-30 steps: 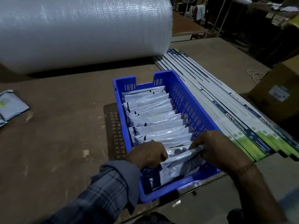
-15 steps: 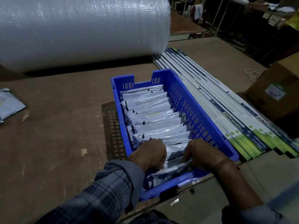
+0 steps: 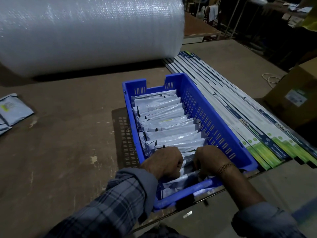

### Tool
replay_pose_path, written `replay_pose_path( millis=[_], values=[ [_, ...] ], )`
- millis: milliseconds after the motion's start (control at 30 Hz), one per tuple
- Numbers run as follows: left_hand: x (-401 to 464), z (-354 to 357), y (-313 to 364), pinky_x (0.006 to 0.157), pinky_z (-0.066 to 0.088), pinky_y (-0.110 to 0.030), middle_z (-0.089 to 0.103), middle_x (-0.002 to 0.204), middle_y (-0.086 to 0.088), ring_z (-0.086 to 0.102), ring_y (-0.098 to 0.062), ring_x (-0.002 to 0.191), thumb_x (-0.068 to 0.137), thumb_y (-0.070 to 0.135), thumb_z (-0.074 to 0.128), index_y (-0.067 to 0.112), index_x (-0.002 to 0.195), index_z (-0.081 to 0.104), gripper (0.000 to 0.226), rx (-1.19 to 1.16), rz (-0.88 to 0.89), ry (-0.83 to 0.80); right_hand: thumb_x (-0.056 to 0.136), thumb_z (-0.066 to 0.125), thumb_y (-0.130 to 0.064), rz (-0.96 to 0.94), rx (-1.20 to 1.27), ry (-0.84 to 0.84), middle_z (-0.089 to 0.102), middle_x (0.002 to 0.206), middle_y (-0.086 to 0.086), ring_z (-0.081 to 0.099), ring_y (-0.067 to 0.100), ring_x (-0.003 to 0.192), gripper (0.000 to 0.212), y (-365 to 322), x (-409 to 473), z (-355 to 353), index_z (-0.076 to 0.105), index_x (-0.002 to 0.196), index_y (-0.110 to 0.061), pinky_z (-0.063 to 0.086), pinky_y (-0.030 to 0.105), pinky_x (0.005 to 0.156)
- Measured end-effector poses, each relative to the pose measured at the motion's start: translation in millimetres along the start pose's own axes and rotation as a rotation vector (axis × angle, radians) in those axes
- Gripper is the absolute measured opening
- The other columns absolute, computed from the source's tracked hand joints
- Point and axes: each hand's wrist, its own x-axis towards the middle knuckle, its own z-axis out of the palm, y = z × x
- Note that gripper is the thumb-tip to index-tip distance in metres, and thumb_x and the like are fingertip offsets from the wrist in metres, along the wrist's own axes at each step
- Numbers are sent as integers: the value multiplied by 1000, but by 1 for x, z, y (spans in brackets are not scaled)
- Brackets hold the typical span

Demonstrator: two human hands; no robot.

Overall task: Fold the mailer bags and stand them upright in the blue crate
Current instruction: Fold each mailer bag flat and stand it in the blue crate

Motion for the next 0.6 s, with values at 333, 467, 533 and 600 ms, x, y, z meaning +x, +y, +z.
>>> replay_pose_path(
  millis=[333,467,533,600],
  values=[
    [4,-4,-2,69,48,-36,55,83,-1,63,-32,86,88,48,75,23,71,54,37,-19,-13,-82,75,85,-24,11,-33,109,74,89,1,71,19,85,19,-9,-2,1,78,93,-21,62,35,82],
    [4,4,-1,87,51,-47,54,127,-13,55,-33,116,67,65,90,13,127,54,87,320,5,-146,79,79,-19,5,-25,120,72,93,3,70,21,86,17,-13,-3,0,74,96,-20,61,34,82],
    [7,10,0,82,49,-44,58,128,-13,60,-35,117,66,55,95,11,133,45,94,363,-26,-79,79,79,-17,-21,-48,126,71,98,3,69,22,90,24,-14,-2,-1,73,102,-18,60,35,85],
    [9,11,2,73,43,-41,62,124,-12,65,-35,113,69,49,95,11,131,41,91,371,-63,-66,79,81,-17,-59,-76,111,70,104,3,69,21,94,30,-13,1,0,72,108,-19,60,35,87]
  ],
)
